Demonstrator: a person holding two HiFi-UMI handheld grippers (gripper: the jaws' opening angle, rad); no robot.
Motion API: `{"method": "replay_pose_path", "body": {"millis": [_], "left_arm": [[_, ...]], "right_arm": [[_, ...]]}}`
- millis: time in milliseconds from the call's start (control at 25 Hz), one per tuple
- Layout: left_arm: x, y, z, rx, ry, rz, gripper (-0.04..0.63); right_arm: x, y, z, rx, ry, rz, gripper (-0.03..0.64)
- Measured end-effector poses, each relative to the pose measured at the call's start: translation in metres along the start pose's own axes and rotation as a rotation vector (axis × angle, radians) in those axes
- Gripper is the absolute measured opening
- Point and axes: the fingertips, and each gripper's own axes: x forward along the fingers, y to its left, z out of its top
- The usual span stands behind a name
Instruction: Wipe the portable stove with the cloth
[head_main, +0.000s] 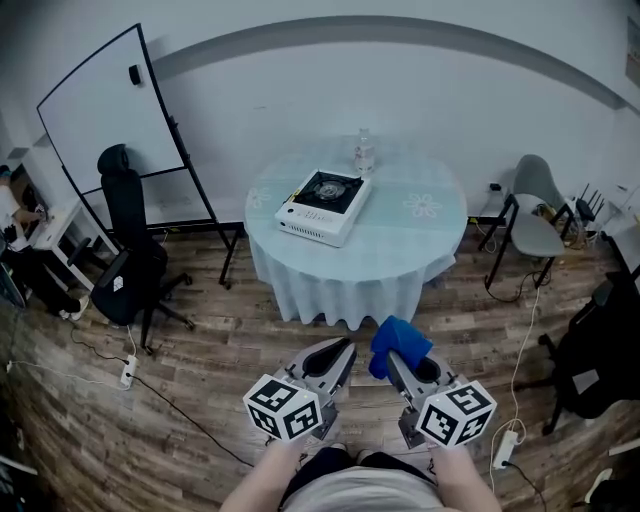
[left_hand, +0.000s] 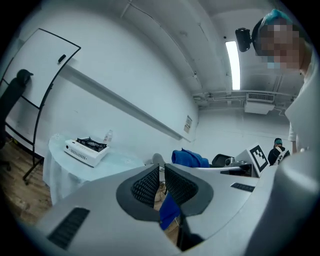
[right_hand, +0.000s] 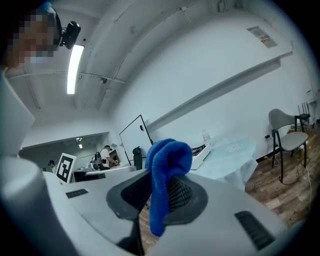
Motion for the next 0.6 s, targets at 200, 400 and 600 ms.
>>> {"method": "replay_pose_path", "body": {"millis": [200,400,600], "left_arm": [[0.007,-0.016,-0.007,-0.053,-0.024,0.008,0.049],[0.019,-0.030,-0.025,-0.059,0.005,-0.010,0.049],[0.034,-0.027,-0.044,-0.089,0.047,-0.011,0.049]], "right_arm": [[-0.013,-0.011,-0.007,0.049,0.010,0.018,0.077],[-0.026,-0.026,-0.011,0.049,0.022,0.002,0.077],[-0.028,-0.042,-0.022,0.097,0.049,-0.014,0.078]]}}
